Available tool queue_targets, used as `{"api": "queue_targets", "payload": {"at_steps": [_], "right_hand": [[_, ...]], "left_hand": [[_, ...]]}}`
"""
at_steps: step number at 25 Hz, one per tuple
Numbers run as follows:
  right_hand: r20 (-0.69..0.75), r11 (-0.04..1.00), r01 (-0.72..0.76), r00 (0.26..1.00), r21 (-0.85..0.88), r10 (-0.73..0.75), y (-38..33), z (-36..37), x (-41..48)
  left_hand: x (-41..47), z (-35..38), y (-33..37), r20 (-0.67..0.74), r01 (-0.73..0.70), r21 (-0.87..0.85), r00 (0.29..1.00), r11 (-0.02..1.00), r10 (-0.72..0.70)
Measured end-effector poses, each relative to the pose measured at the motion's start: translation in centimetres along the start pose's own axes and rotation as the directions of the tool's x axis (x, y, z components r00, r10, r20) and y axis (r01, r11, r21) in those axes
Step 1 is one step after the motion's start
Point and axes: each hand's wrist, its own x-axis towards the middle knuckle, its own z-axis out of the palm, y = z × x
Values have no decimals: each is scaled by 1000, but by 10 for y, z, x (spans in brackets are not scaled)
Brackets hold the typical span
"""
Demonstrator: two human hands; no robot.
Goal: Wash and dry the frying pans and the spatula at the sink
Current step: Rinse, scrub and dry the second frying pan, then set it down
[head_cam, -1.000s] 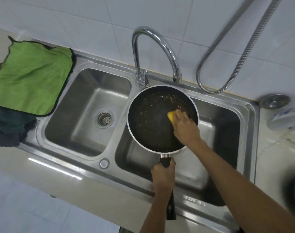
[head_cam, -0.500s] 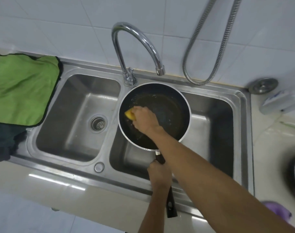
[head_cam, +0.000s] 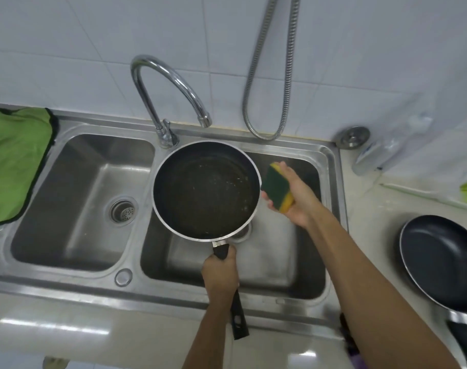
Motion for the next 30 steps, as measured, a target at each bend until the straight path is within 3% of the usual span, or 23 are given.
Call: {"api": "queue_targets", "payload": {"at_steps": [3,6,9,15,18,20,23,24,26,27,28,30], "right_hand": [[-340,930,21,927,-368,-155,27,-11,19],[-450,772,-26,824,-636,-343,44,-5,34],[-519,723,-57,735,-688,-436,52,1,38],[-472,685,-13,735,-728,-487,58,-2,34],[-431,613,27,685,-790,-587,42,-17,23],[-357,454,23,582,-891,-730,19,-43,11],[-269,231,-141,389,-963,-881,-7,-112,-3],[-251,178,-205,427,-962,-869,-7,-136,-8],[-274,96,-307,614,-947,-741,5,-171,-12],[-289,70,-336,665,-939,-689,12,-181,-13],[-281,47,-350,658,-936,-699,18,-182,-15],[-181,42,-273,507,-961,-843,17,-157,-26]], "left_hand": [[2,1,-4,-2,-7,16,1000,1000,7],[5,2,-7,0,-12,24,1000,1000,12],[11,5,-11,11,-9,5,1000,1000,9],[15,6,-16,17,-23,-27,1000,999,24],[17,6,-19,19,-25,-27,1000,999,25],[17,6,-20,23,-23,-31,999,999,24],[15,6,-18,28,-18,-32,999,999,19],[15,6,-18,27,-20,-23,999,1000,20],[14,6,-17,23,-16,-23,1000,1000,16],[13,6,-16,25,-13,-40,1000,999,14],[11,5,-14,26,-12,-55,1000,998,13],[8,5,-8,27,-18,-62,999,998,19]]}}
